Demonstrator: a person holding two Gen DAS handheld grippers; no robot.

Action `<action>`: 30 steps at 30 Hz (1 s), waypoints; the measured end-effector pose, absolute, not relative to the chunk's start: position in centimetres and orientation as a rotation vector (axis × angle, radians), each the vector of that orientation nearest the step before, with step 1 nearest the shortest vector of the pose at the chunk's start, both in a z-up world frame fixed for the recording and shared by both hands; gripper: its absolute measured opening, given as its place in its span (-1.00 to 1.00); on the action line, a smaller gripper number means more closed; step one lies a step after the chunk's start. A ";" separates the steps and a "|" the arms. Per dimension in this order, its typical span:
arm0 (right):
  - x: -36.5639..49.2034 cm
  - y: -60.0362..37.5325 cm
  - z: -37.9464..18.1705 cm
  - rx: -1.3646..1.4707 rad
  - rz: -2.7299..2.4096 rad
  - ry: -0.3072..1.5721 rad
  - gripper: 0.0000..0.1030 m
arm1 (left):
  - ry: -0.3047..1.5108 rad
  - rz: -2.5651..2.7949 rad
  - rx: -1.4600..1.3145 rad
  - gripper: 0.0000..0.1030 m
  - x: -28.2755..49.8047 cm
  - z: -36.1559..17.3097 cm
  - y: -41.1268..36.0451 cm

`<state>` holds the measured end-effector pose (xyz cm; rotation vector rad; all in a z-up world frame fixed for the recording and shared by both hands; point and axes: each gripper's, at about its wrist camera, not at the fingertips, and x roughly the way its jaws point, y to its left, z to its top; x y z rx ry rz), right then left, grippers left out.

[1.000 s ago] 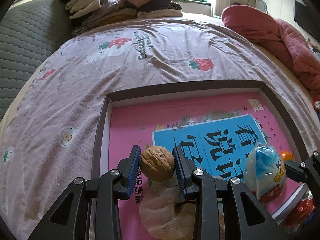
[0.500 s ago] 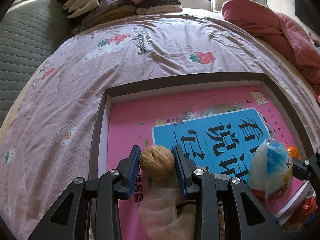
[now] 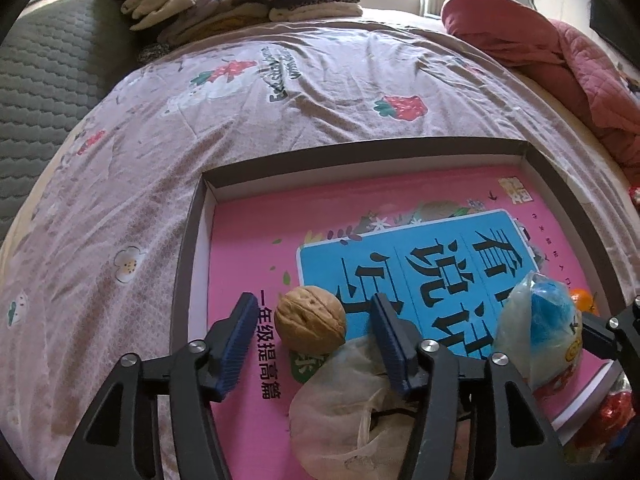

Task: Organize objects
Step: 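Set the walnut down with the left tool while the right tool sets down the Kinder egg, then open both tools and withdraw them from the tray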

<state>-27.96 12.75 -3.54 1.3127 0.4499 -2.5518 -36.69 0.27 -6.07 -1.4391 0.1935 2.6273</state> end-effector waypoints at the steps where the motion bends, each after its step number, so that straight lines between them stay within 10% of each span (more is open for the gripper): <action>1: -27.9 12.7 -3.5 1.310 -2.548 0.450 0.04 | 0.192 2.625 -1.440 0.17 -36.7 -6.0 0.3; 30: -27.9 13.5 -1.2 1.262 -2.578 0.380 0.18 | 0.103 2.659 -1.333 0.37 -35.3 -1.6 -0.2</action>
